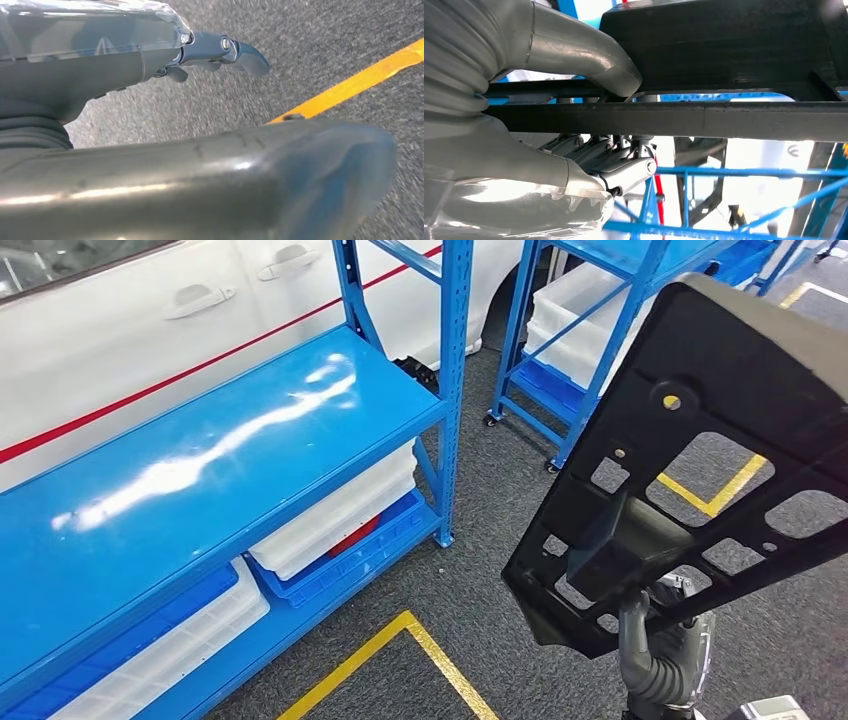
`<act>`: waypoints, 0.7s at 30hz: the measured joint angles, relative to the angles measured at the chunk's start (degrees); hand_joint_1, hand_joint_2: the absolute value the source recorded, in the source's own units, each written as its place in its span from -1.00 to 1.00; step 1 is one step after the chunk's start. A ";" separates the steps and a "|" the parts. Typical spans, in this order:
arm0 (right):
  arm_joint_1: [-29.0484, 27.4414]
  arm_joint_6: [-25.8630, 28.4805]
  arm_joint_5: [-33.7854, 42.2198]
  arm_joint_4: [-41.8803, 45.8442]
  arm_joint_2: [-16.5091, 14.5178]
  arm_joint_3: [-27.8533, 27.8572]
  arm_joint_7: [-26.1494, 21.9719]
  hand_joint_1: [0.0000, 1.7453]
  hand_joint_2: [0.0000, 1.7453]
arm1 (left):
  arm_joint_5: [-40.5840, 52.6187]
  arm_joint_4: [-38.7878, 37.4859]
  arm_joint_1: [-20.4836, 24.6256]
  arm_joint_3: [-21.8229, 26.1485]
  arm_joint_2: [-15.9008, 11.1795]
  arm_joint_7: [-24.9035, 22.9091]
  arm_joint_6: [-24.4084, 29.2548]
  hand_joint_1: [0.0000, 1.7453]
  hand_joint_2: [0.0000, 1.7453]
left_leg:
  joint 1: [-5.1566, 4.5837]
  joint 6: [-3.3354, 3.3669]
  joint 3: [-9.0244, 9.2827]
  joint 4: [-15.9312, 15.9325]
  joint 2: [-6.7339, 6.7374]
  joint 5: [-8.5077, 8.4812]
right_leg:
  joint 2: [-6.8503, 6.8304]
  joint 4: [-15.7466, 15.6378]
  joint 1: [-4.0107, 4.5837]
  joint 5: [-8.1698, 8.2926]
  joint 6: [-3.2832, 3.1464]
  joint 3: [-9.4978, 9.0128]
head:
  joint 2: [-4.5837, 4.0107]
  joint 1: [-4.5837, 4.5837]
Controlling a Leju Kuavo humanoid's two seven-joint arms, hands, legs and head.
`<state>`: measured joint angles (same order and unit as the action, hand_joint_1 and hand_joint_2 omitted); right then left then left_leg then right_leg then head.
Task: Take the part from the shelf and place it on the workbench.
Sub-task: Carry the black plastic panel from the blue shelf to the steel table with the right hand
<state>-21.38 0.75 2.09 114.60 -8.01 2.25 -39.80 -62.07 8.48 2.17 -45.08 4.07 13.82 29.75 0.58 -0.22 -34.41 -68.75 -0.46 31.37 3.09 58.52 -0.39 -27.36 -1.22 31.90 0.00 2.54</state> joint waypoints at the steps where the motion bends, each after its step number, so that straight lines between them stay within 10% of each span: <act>1: 0.40 0.01 -0.15 -0.56 -0.08 -0.09 0.00 1.00 1.00 | 0.13 -0.04 0.02 -0.11 0.34 -0.54 1.10 -1.00 -1.00 | -0.01 0.44 2.10 4.00 -1.33 -1.55 | 0.72 0.09 0.04 0.09 0.12 0.10 | 0.00 -0.01; 4: 2.12 0.25 -0.42 -2.46 -0.13 -1.22 0.04 1.00 1.00 | 0.48 -0.25 0.13 -0.49 1.67 -2.28 3.82 -1.00 -1.00 | -0.14 0.81 4.99 10.33 -4.19 -2.95 | 2.69 0.16 -0.27 0.73 1.12 0.83 | 0.00 -0.01; 6: 3.16 0.61 -0.40 -3.79 -0.07 -2.45 0.04 1.00 1.00 | 0.78 -0.33 0.38 -0.79 2.66 -3.72 5.42 -1.00 -1.00 | -0.08 0.92 5.00 11.25 -3.08 -3.33 | 3.61 0.15 -0.48 1.14 1.97 1.31 | 0.00 0.00; 10: 6.60 2.06 0.14 -7.33 0.47 -5.89 0.01 1.00 1.00 | 2.12 -0.63 0.36 -2.01 4.53 -7.61 9.02 -1.00 -1.00 | 0.06 1.87 4.95 12.51 0.24 -4.23 | -1.46 8.62 -0.10 -3.88 2.84 5.71 | 0.00 -0.02; 13: 9.14 3.27 0.91 -10.40 1.36 -9.22 0.01 1.00 1.00 | 2.64 -1.52 0.36 -2.90 5.71 -9.18 10.02 -1.00 -1.00 | -0.11 1.91 4.59 12.32 2.74 -4.24 | -2.71 15.94 -0.60 -6.05 3.44 9.00 | 0.00 -0.02; 18: 12.04 5.33 1.89 -13.15 2.62 -13.98 0.02 1.00 1.00 | 2.67 -2.33 0.34 -3.54 6.77 -9.03 10.30 -1.00 -1.00 | -0.43 0.99 4.72 11.65 5.54 -3.64 | -7.63 0.82 -0.32 0.54 2.80 0.83 | 0.00 -0.02; 21: 12.99 6.51 2.63 -13.87 3.34 -16.05 0.01 1.00 1.00 | 2.67 -2.58 0.29 -3.68 6.92 -8.38 10.42 -1.00 -1.00 | -0.62 0.15 4.81 11.49 6.84 -3.30 | -6.83 -0.21 0.08 0.70 1.61 0.89 | 0.00 -0.02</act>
<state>-8.38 7.27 4.72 100.74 -4.67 -13.80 -39.80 -59.41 5.89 2.46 -48.77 11.00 5.44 40.17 -0.04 -0.07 -29.60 -57.25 6.38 28.08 -3.74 58.31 -0.30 -26.67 0.38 32.79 0.00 2.51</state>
